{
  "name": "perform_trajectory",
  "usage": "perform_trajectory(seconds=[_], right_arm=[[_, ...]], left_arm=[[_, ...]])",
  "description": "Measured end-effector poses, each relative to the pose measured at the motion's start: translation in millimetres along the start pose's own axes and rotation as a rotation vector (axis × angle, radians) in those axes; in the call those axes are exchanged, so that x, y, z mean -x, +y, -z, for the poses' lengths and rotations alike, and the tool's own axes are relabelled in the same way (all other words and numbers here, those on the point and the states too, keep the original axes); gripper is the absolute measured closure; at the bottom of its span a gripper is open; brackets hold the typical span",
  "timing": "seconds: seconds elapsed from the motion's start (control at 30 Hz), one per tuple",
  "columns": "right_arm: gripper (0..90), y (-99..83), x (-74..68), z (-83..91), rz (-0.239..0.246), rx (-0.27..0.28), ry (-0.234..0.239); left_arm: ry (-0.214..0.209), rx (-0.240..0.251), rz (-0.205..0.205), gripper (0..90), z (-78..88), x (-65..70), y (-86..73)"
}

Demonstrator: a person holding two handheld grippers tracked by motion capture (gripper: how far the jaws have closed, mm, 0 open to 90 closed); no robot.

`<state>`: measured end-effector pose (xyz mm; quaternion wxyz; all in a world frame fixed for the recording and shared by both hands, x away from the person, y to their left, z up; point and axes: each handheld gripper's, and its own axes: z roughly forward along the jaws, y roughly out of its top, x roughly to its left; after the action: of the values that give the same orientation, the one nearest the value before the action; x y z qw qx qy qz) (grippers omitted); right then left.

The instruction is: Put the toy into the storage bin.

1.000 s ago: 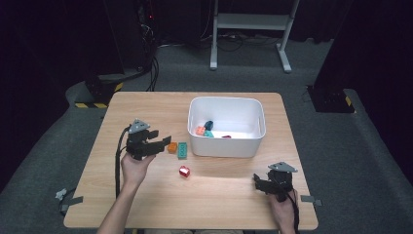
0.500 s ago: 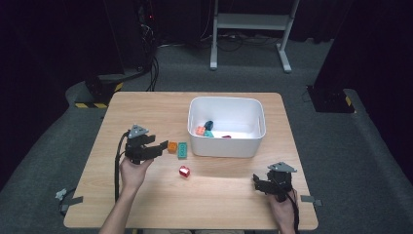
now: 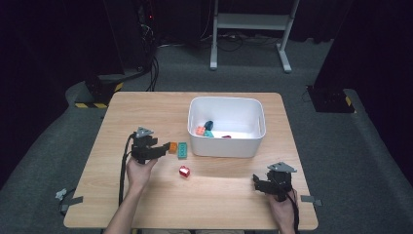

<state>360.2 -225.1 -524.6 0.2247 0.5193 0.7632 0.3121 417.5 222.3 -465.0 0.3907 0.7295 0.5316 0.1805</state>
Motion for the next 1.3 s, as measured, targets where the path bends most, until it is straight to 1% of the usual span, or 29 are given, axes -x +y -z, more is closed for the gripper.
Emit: perform_trajectory(seconds=[0.1,0.33,0.37,0.5,0.63,0.8,0.97,1.0,1.13,1.3], right_arm=[[15.0,0.0,0.0,0.0,0.000,0.000,0.000],[15.0,0.0,0.0,0.0,-0.001,0.000,-0.001],[15.0,0.0,0.0,0.0,0.000,0.000,0.000],[15.0,0.0,0.0,0.0,-0.001,0.000,-0.001],[15.0,0.0,0.1,0.0,0.000,0.000,0.000],[15.0,0.0,0.1,0.0,0.000,0.000,0.000],[15.0,0.0,0.0,0.0,0.000,0.000,0.000],[15.0,0.0,0.0,0.0,0.000,0.000,0.000],[15.0,0.0,0.1,0.0,0.000,0.000,0.000],[15.0,0.0,0.0,0.1,0.000,0.000,0.001]], left_arm=[[0.001,-0.015,0.012,38.4,-9.5,0.4,-2.5],[0.011,-0.029,0.013,38.5,-26.3,2.3,-4.7],[0.019,-0.031,0.006,38.5,-27.9,2.4,-4.9],[0.033,-0.035,0.020,38.7,-34.2,3.6,-5.8],[0.046,-0.039,0.012,39.1,-38.9,5.0,-6.2],[0.054,-0.047,0.005,41.0,-43.0,5.4,-7.1],[0.066,-0.047,0.008,41.5,-51.9,7.9,-7.8],[0.071,-0.052,0.003,41.9,-53.5,8.0,-8.1],[0.079,-0.063,0.005,45.1,-58.2,7.8,-9.5],[0.070,-0.070,0.003,51.9,-61.4,6.9,-10.7]])
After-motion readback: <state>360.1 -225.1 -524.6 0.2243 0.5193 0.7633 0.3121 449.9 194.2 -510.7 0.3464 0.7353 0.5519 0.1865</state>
